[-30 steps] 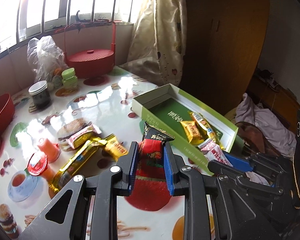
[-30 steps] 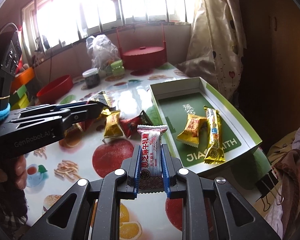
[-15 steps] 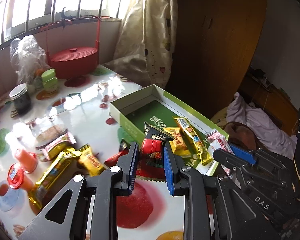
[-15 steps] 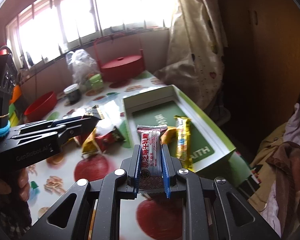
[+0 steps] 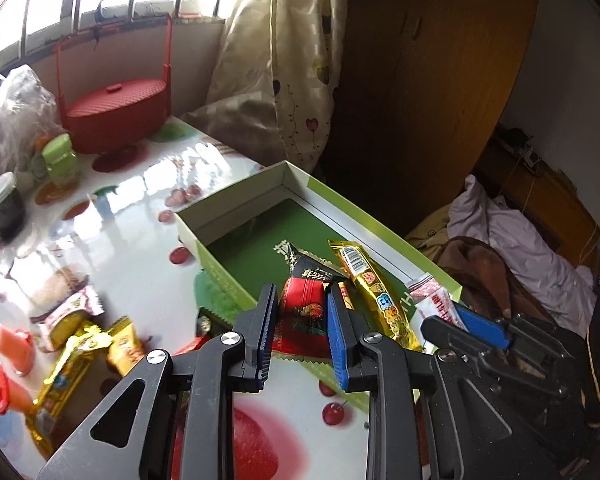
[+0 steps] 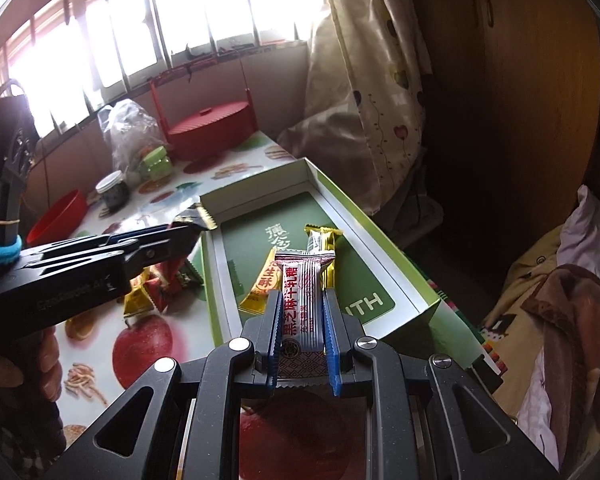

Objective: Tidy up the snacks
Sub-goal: 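Carry the nougat and red packet over the green box with both tools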

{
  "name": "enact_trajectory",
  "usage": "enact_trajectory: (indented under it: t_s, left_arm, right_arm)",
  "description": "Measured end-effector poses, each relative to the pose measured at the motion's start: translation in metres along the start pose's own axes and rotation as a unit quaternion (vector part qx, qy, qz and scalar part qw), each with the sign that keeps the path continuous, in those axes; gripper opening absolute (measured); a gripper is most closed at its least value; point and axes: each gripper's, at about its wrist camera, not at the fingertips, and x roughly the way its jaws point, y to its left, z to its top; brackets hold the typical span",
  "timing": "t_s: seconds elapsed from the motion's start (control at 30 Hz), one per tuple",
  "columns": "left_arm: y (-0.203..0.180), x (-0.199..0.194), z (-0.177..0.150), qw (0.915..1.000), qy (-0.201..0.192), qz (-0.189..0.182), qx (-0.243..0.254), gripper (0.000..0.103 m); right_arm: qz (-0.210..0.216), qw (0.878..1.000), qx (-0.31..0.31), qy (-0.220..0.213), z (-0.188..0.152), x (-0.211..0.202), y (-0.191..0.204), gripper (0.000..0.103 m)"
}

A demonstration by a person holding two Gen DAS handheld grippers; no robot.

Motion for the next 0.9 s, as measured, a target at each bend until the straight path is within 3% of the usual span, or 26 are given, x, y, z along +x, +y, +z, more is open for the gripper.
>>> enact_trajectory:
  t_s: [0.4, 0.9]
  left_arm:
    - [-0.003, 0.031, 0.005, 0.9995, 0.032, 0.001, 0.001, 0.025]
    - [-0.005, 0.047, 0.008, 0.9991, 0.042, 0.001, -0.002, 0.025]
  right_arm:
    - [-0.005, 1.000, 0.004, 0.026, 0.004, 0.027, -0.007, 0.018]
    - [-0.002, 0.999, 0.000, 0.039, 0.002, 0.044, -0.011, 0.018]
